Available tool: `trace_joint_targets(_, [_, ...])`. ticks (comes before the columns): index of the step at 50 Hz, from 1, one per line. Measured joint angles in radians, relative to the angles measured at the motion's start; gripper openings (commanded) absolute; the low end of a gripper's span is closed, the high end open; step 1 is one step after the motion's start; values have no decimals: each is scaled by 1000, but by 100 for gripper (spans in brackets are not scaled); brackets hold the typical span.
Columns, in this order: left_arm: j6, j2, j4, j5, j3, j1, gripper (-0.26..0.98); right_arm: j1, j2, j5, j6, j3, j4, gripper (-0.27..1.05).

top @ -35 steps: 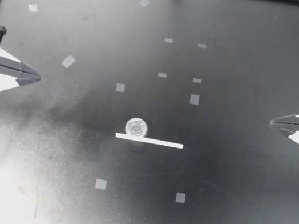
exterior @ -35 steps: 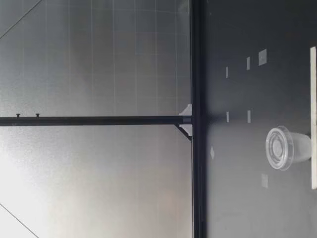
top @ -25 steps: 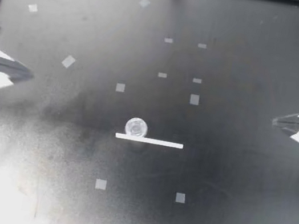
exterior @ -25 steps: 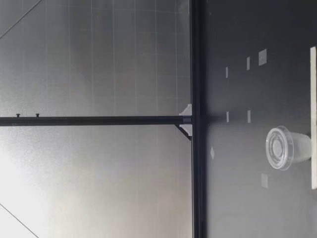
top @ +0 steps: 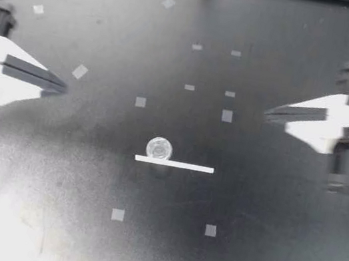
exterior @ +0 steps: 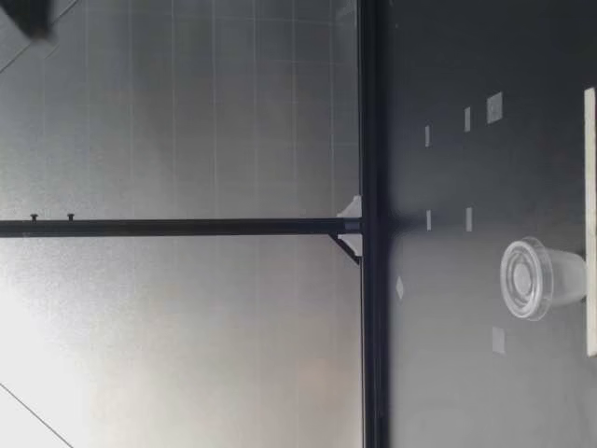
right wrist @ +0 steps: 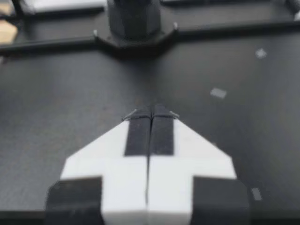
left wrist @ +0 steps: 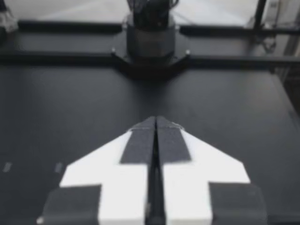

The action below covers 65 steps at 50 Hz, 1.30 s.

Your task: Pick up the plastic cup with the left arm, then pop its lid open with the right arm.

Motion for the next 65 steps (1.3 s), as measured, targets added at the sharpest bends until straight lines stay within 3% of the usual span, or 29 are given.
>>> trace_joint_targets(13, [-3,61,-37,-137,98,0,-7,2,215,-121,74,-20,3,-12])
trace_joint_targets(38, [-57,212,-66,-232,169,0,-4,66,583,-172,153,-147,3,-12])
trace_joint_targets(47, [-89,258,-66,-279,196,0,8,71,664,-187,179,-175,2,-12])
trace_joint_targets(65, [-92,443,-67,-333,183,0,42,72,752,-233,209,-184,0,-12])
